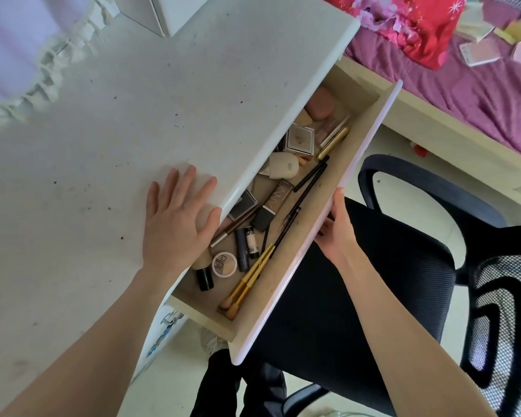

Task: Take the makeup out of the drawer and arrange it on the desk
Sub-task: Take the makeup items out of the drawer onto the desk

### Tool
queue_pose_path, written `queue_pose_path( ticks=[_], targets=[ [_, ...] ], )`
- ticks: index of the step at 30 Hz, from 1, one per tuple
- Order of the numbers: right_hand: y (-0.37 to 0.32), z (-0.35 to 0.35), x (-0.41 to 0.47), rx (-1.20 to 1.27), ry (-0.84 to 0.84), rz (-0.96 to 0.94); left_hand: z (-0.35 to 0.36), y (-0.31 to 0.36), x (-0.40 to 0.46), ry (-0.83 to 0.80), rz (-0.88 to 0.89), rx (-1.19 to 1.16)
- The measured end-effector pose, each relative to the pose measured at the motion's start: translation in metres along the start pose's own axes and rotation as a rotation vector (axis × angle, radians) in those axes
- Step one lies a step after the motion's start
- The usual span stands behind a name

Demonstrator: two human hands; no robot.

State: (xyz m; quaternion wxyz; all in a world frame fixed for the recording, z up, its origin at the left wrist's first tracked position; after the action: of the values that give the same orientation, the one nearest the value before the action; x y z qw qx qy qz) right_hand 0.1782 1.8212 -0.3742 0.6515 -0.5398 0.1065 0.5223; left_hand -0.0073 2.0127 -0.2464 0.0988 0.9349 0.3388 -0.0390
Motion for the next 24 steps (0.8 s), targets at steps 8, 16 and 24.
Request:
queue_pose_path(
  ticks=[8,16,24],
  targets=[
    [0.02,0.006,-0.037,-0.379,0.041,-0.003,-0.002,0.002,-0.002,-0.015,0.01,-0.019],
    [-0.002,0.01,-0.043,-0.714,0.154,-0.097,-0.001,0.002,-0.002,-0.036,0.002,0.013],
    [0.0,-0.011,-0.049,-0.712,0.21,-0.083,-0.002,0.002,-0.003,-0.019,-0.006,-0.015]
  ],
)
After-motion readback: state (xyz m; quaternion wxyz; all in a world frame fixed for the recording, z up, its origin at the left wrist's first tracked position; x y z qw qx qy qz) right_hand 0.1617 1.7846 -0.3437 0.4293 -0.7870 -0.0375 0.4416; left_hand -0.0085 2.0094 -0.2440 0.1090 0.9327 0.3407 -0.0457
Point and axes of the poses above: each hand's wrist, its own x-axis towards the middle knuckle, its own z-axis out of the palm, y = z × x, the point moved 10 cm from there along x, towards the middle knuckle, and after that the axes turned 11 degrees about -y, right-handed, at the moved point
